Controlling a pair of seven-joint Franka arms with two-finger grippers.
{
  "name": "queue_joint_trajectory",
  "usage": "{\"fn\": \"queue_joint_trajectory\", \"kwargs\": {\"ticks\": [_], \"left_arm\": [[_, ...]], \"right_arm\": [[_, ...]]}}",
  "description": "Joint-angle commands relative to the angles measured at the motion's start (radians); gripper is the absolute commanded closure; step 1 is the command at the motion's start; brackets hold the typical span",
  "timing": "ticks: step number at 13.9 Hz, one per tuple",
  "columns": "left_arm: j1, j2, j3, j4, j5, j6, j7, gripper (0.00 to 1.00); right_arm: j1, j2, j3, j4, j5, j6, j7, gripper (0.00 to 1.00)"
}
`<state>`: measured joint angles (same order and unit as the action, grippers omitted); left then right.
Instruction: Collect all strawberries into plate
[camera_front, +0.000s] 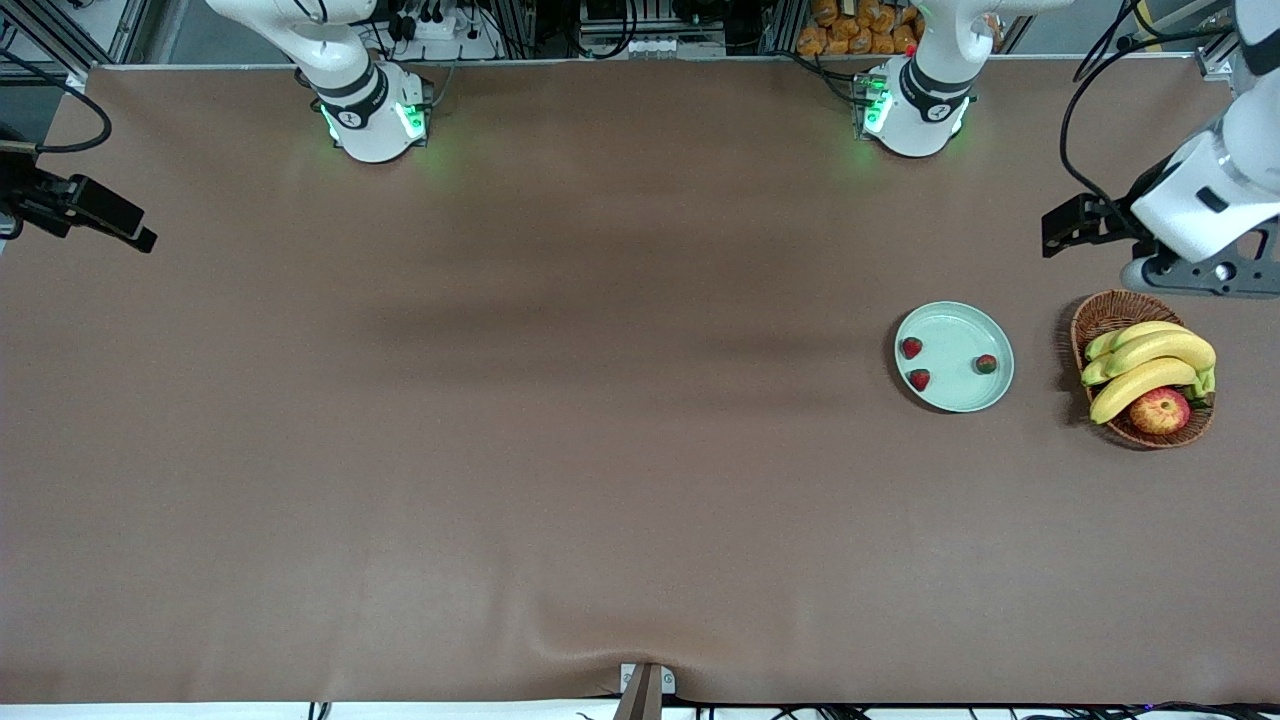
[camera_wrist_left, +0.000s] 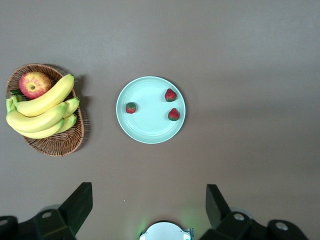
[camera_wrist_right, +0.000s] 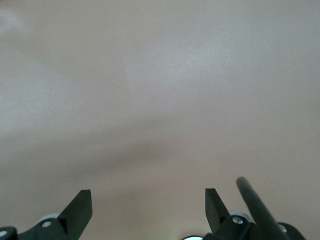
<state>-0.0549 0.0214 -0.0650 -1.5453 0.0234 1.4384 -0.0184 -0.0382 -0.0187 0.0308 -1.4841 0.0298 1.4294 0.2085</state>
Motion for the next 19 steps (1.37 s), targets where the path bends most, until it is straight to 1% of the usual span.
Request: {"fn": "queue_joint_trajectory", "kwargs": {"ticks": [1, 5, 8, 11, 13, 15, 19], "left_arm": [[-0.005, -0.011, 0.002, 0.020, -0.017, -0.035, 0.020, 0.00], [-0.003, -0.046, -0.007, 0.020, -0.014, -0.049, 0.048, 0.00], [-0.003, -0.046, -0.007, 0.028, -0.020, -0.029, 0.118, 0.00], [-0.006, -0.046, -0.004, 0.040, -0.045, -0.024, 0.127, 0.00], [0.000, -0.041, -0.006, 0.042, -0.045, -0.019, 0.129, 0.00], [-0.005, -0.043, -0.004, 0.040, -0.042, -0.015, 0.132, 0.00], [-0.005, -0.041, -0.004, 0.040, -0.043, -0.003, 0.130, 0.00]], "right_arm": [[-0.014, 0.016, 0.014, 0.016, -0.024, -0.010, -0.009, 0.00], [-0.014, 0.023, 0.014, 0.018, -0.042, -0.010, -0.009, 0.00], [-0.002, 0.049, 0.015, 0.021, -0.059, -0.009, -0.009, 0.00], [0.000, 0.051, 0.015, 0.021, -0.087, -0.010, -0.011, 0.00], [-0.003, 0.045, 0.014, 0.025, -0.085, -0.014, -0.009, 0.00], [-0.008, 0.042, 0.011, 0.028, -0.087, -0.046, -0.011, 0.00], [-0.003, 0.042, 0.017, 0.027, -0.077, -0.049, -0.008, 0.00]]}}
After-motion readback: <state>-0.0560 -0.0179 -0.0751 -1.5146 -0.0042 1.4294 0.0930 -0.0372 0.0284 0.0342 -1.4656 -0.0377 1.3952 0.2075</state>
